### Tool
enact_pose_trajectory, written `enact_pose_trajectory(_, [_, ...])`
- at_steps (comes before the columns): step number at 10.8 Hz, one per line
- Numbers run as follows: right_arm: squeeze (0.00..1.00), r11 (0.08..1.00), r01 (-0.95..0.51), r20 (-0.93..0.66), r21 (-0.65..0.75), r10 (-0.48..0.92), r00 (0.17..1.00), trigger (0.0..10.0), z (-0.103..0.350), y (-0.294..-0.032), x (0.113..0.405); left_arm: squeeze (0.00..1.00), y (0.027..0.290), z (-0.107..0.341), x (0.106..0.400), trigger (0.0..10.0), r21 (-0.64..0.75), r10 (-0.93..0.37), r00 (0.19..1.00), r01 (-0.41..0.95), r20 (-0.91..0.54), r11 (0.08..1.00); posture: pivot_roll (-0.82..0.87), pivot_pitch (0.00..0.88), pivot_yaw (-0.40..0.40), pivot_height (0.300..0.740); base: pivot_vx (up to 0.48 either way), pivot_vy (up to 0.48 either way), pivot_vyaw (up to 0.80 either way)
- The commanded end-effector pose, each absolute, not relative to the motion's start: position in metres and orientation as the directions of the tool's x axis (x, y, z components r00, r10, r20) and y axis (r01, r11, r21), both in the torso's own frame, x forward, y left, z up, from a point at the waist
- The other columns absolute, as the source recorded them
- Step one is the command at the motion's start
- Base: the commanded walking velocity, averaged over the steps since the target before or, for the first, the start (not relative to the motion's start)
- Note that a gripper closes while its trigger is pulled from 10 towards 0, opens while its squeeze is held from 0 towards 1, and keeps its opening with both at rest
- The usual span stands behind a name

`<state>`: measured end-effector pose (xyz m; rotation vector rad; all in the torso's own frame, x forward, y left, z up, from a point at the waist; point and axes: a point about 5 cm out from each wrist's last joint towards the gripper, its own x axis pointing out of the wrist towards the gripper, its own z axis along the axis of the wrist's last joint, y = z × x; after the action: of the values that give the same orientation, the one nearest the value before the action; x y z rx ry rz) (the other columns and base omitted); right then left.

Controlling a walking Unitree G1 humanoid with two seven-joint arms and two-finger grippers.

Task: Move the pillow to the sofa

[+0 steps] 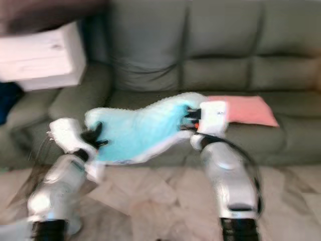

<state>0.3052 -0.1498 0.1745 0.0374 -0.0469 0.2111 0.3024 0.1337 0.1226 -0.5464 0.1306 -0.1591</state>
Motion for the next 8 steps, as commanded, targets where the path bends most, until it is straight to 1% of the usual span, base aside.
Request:
enact_pose_trajectory(1, [0.00, 0.972, -0.233, 0.084, 0.033, 0.230, 0.970, 10.0, 0.182, -0.143, 0.305, 0.00, 0.140, 0.127, 0.304, 10.0, -0.506, -0.163, 0.984, 0.107, -0.068, 0.856, -0.19, 0.000, -0.001, 0.740, 0.000, 0.000, -0.80])
enact_pose_trajectory(4, [0.00, 0.972, -0.234, 0.087, 0.034, 0.230, 0.969, 10.0, 0.182, -0.143, 0.305, 0.00, 0.141, 0.126, 0.304, 10.0, -0.490, -0.151, 0.986, 0.097, -0.071, 0.866, -0.19, 0.000, 0.000, 0.740, 0.000, 0.000, -0.80])
enact_pose_trajectory(7, [0.00, 0.971, -0.236, 0.093, 0.026, 0.233, 0.968, 10.0, 0.182, -0.142, 0.304, 0.00, 0.149, 0.126, 0.304, 10.0, -0.470, -0.119, 0.991, 0.075, -0.065, 0.880, -0.19, 0.000, 0.002, 0.740, 0.000, 0.000, 0.00])
enact_pose_trajectory(8, [0.00, 0.971, -0.237, 0.096, 0.022, 0.234, 0.967, 10.0, 0.183, -0.143, 0.304, 0.00, 0.154, 0.128, 0.305, 10.0, -0.459, -0.090, 0.995, 0.060, -0.045, 0.887, -0.19, 0.000, 0.003, 0.740, 0.424, 0.000, 0.00])
